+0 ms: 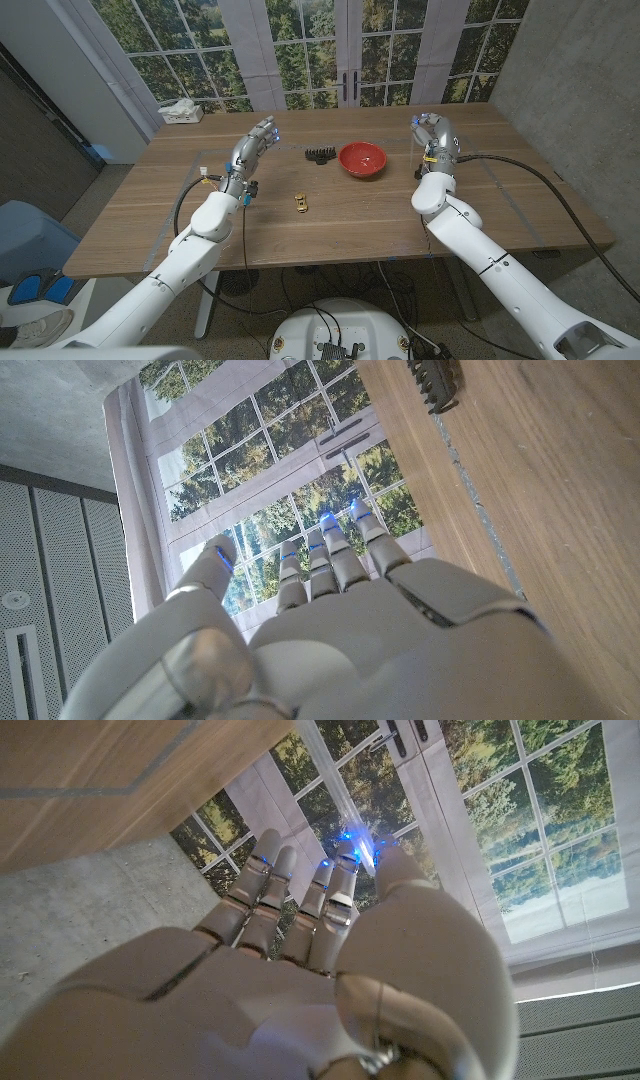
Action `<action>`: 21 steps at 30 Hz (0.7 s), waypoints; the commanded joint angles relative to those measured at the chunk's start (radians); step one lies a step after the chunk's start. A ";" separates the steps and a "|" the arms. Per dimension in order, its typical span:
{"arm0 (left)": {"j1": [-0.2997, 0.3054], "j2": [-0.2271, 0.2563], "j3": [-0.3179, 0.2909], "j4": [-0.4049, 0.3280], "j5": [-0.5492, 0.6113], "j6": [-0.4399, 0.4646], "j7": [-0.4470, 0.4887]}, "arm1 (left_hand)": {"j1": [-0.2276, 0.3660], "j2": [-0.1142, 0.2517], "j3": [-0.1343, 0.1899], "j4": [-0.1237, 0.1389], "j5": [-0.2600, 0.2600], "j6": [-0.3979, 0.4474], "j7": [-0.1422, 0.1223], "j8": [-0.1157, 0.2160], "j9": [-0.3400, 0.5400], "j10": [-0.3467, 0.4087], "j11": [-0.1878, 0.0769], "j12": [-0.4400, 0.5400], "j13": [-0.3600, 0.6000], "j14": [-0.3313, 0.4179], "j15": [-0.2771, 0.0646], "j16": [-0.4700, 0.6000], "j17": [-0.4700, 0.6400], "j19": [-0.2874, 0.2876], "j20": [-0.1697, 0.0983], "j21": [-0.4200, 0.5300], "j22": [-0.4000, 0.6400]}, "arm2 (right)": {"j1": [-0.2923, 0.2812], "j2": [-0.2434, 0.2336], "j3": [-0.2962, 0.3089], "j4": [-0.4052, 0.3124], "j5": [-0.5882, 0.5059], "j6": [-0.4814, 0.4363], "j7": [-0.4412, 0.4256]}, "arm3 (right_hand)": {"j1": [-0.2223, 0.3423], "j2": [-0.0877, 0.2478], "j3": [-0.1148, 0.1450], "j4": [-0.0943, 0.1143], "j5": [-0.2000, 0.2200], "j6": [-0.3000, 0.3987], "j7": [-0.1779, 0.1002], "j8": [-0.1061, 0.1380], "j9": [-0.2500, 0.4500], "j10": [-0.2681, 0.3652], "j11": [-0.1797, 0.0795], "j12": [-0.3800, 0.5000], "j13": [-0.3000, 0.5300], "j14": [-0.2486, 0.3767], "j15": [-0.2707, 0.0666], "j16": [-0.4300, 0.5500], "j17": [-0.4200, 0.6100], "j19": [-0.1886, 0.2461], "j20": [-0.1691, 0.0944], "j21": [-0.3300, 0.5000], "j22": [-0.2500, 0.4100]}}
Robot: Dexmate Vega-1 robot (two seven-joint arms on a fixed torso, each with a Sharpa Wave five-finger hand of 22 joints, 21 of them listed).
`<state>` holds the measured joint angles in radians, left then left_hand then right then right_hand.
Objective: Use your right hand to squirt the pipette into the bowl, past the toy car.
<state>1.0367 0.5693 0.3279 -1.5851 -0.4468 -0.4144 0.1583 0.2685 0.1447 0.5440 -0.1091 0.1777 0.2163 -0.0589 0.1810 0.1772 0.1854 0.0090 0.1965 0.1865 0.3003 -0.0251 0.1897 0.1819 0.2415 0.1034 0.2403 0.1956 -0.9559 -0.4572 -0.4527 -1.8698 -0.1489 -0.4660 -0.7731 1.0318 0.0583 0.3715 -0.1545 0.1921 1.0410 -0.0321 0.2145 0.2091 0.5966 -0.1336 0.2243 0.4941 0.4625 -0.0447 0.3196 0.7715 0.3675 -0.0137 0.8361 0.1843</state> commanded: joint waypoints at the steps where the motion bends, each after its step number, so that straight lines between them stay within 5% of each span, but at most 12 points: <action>1: -0.003 -0.007 0.003 0.003 0.002 0.004 0.007 | -0.008 0.003 0.007 0.000 -0.002 0.000 0.004 0.003 0.002 0.003 0.004 0.002 0.002 0.008 0.005 0.002 0.000 -0.003 0.006 0.000 0.002 | -0.014 -0.025 0.003 -0.043 0.019 -0.161 0.003 | 0.002 0.008 0.001 -0.006 -0.002 -0.002 0.007 -0.002 0.004 0.002 0.010 0.001 0.003 0.004 -0.113 0.009 0.004 0.001 0.004 0.005 0.001; 21: -0.015 -0.007 0.001 0.018 -0.002 0.005 0.004 | -0.016 0.003 0.013 -0.003 -0.002 -0.001 0.003 0.003 0.002 0.001 0.003 0.002 0.002 0.014 0.011 0.004 0.001 -0.004 0.006 -0.001 0.002 | 0.054 -0.062 -0.058 -0.001 0.042 -0.279 0.054 | -0.011 0.010 -0.007 -0.001 -0.008 -0.029 0.024 -0.009 0.004 0.002 0.033 0.002 0.006 -0.001 -0.105 0.017 0.009 0.000 0.005 0.011 0.002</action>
<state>1.0272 0.5627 0.3313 -1.5758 -0.4466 -0.4081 0.1633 0.2644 0.1489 0.5471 -0.1122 0.1777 0.2163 -0.0589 0.1810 0.1771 0.1854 0.0090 0.1965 0.1865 0.3092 -0.0161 0.1898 0.1818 0.2359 0.1090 0.2403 0.1955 -0.9400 -0.5015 -0.4771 -1.8993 -0.1224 -0.6863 -0.7469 1.0265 0.0635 0.3715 -0.1545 0.1847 1.0156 -0.0143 0.2069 0.2118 0.5949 -0.1103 0.2243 0.4986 0.4626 -0.0447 0.3280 0.7761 0.3675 -0.0139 0.8397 0.1841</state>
